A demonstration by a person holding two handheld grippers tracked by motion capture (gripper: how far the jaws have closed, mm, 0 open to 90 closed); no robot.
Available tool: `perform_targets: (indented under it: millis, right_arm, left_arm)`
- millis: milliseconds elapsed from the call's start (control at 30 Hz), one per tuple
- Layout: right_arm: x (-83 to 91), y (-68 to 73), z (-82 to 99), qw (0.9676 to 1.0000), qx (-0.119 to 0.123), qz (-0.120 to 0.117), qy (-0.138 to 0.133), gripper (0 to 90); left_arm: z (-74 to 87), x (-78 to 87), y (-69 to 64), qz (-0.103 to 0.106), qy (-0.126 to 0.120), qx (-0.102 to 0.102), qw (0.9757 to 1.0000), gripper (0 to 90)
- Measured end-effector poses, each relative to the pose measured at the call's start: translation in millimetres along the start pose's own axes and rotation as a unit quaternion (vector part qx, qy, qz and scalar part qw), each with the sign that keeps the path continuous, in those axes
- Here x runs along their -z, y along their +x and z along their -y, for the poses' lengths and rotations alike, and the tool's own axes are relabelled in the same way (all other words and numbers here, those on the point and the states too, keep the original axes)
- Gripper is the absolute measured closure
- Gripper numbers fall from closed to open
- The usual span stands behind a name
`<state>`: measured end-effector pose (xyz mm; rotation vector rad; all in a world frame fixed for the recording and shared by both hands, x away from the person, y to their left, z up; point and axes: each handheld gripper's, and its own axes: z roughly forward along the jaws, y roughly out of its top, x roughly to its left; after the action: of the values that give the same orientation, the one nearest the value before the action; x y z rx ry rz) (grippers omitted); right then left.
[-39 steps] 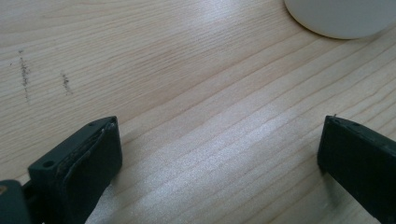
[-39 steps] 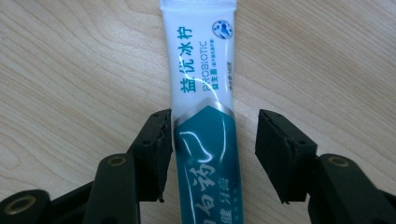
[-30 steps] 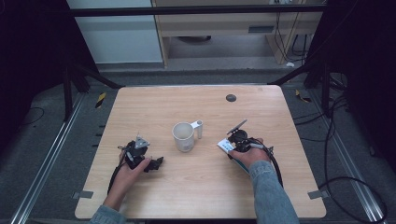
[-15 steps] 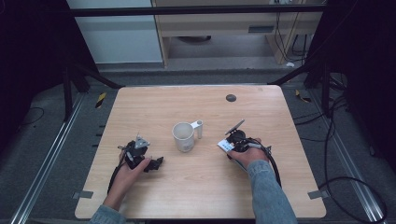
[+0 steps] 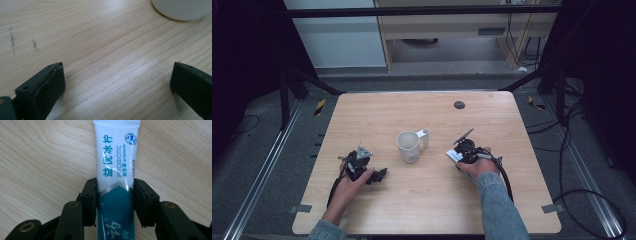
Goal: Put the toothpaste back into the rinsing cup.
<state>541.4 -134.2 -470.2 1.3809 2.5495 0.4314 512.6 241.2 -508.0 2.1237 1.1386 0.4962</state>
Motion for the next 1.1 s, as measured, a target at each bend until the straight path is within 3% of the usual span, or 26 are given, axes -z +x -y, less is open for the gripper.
perform_targets:
  millis: [233,433,967,1100]
  right_arm:
    - [0.6,1.2,-0.6,0.9998,0.018,0.0,0.0,62.5]
    - [6.0,-1.5,-1.2,1.0,0.006,-0.005,-0.004,74.5]
    - [13.1,-0.6,0.5,1.0,0.004,-0.008,-0.003,78.6]
    - [21.5,-0.5,1.5,0.9997,-0.009,-0.015,-0.015,78.6]
  left_arm:
    - [0.0,-0.2,0.4,0.001,0.0,-0.001,1.0,0.0]
    - [-0.3,-0.5,0.5,0.001,-0.001,0.0,1.0,0.0]
    - [0.1,-0.4,0.7,0.002,-0.002,-0.001,1.0,0.0]
    - [0.1,-0.4,0.7,0.001,-0.002,-0.001,1.0,0.0]
